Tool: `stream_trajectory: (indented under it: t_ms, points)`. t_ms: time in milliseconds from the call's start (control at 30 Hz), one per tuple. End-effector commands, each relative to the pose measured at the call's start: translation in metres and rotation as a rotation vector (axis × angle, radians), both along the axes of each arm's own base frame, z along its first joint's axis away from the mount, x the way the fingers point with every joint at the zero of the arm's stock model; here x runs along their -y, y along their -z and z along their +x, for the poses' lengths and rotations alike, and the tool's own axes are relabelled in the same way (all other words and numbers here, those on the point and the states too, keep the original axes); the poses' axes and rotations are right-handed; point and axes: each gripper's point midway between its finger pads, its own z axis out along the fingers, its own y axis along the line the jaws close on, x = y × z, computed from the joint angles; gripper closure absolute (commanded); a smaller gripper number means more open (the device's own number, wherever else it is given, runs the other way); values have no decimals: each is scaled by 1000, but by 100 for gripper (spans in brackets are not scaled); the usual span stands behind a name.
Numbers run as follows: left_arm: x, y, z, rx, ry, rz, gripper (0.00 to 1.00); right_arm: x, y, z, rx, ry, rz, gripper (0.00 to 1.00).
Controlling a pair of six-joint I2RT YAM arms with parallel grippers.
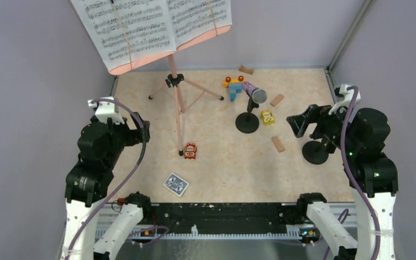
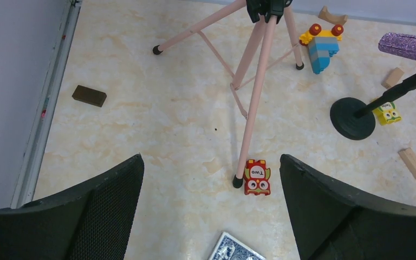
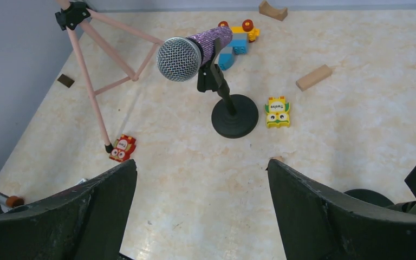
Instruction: Pack up the instrument practice props
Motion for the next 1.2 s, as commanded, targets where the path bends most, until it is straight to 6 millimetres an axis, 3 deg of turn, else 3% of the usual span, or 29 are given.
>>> stream_trajectory:
  t_ms: [0,233,433,733,833,933,1167]
  points:
    - [-6,-10,2,42,-41,-9,1,5,-10,2,46,25,-12,11]
    - [-12,-23,5,96,-82,-22,1,9,-8,2,30,57,-3,11]
    - [5,-21,16,99,-1,-44,1,11,-19,-3,52,79,16,11]
    - [23,-14,58,116,34,-96,1,4,-37,-13,91,45,47,10]
    - [40,-4,73,130,100,-141,1,4,-36,-16,95,40,53,10]
    - [55,18,83,124,151,-211,1,3,-32,-16,85,34,41,10]
    - [55,47,108,172,125,-213,1,-3,-25,-16,70,-1,57,10]
